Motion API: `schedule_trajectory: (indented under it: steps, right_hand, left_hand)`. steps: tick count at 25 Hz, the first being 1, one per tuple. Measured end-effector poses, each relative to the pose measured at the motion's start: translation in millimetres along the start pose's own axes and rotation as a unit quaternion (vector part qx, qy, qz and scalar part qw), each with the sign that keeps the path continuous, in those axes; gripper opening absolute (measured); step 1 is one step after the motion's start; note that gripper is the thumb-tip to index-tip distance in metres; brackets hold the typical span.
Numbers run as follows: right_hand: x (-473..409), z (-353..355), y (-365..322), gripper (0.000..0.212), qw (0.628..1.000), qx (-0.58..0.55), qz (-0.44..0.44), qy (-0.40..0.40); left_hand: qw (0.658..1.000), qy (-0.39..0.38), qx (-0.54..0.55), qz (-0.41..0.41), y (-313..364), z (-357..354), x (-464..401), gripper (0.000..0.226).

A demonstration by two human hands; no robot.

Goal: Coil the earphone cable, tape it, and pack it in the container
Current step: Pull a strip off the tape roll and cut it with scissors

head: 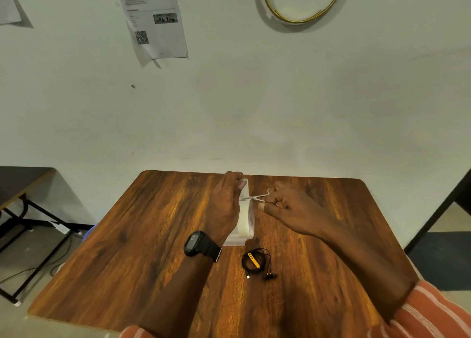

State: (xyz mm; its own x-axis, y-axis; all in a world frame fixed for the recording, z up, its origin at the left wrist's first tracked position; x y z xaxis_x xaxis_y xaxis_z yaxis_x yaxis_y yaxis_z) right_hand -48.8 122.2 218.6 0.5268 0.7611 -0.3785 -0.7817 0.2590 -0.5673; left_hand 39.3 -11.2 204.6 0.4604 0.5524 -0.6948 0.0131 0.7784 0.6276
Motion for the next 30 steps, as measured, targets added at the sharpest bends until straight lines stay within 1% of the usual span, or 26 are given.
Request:
schedule_trajectory:
  steps: [5,8,11,13,15,18,20,22,24,26,27,28,30]
  right_hand:
    - [-1.5,-0.9,6.3,0.045,1.000,-0.005,-0.017,-0.001]
    - [-5.7,1.1,8.2,0.045,0.999,0.045,0.002,0.005]
    - [-9.2,3.5,10.1,0.043,0.994,0.096,0.032,0.027]
    - [-10.3,3.2,12.7,0.037,0.994,0.096,0.032,0.035]
    - [-10.3,-1.0,14.5,0.039,0.997,0.067,0.007,0.026]
    - [-8.2,-6.0,12.9,0.042,0.998,-0.036,-0.051,-0.031]
    - [-4.2,-6.4,18.3,0.041,0.988,-0.116,-0.092,-0.038]
    - [6.0,-15.6,39.4,0.038,0.968,-0.182,-0.167,-0.032]
    - [26.0,-44.0,73.8,0.036,0.955,-0.166,-0.243,-0.030]
    - [54.5,-81.9,114.7,0.034,0.948,-0.091,-0.306,-0.016]
    - [68.9,-100.2,136.7,0.033,0.935,-0.083,-0.345,0.003]
    - [83.0,-113.8,154.0,0.033,0.911,-0.106,-0.397,0.031]
    - [108.5,-131.7,178.9,0.024,0.845,-0.183,-0.493,0.096]
  left_hand:
    - [1.000,-0.004,-0.014,0.012,-3.0,-3.9,1.6,0.015]
    - [1.000,-0.004,-0.026,0.013,-6.8,-8.2,2.4,0.014]
    - [1.000,-0.003,-0.016,0.023,-11.2,-11.4,-0.3,0.015]
    - [0.999,-0.003,-0.016,0.032,-12.8,-13.3,-1.6,0.016]
    - [0.999,0.004,-0.027,0.019,-12.1,-13.4,-1.5,0.015]
    - [0.999,0.009,-0.039,0.016,-13.2,-13.7,-0.7,0.015]
    - [0.998,0.008,-0.040,0.052,-17.8,-14.8,0.1,0.017]
    - [0.996,0.013,-0.038,0.079,-23.7,-15.4,1.6,0.016]
    - [0.996,0.009,-0.051,0.072,-28.4,-16.2,3.8,0.014]
    - [0.997,-0.001,-0.063,0.047,-29.0,-15.9,7.1,0.011]
    - [0.997,-0.006,-0.065,0.035,-27.9,-15.6,9.2,0.011]
    - [0.997,-0.009,-0.068,0.024,-26.4,-14.9,10.9,0.012]
    - [0.997,-0.021,-0.075,0.027,-25.7,-14.3,14.7,0.015]
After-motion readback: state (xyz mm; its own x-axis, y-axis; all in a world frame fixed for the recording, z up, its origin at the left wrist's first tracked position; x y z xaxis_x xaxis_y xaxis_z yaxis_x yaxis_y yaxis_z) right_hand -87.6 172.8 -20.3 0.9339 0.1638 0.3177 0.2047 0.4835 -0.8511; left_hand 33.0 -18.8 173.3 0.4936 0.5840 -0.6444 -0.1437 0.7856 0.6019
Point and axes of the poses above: each hand's wrist, its own x-axis away from the middle knuckle, its own z-axis out of the back of the hand, y = z × x, the point moved 5 cm from there along -x, towards the middle knuckle, and after that the axes turned 14 degrees about y, right-handed, at the moved point
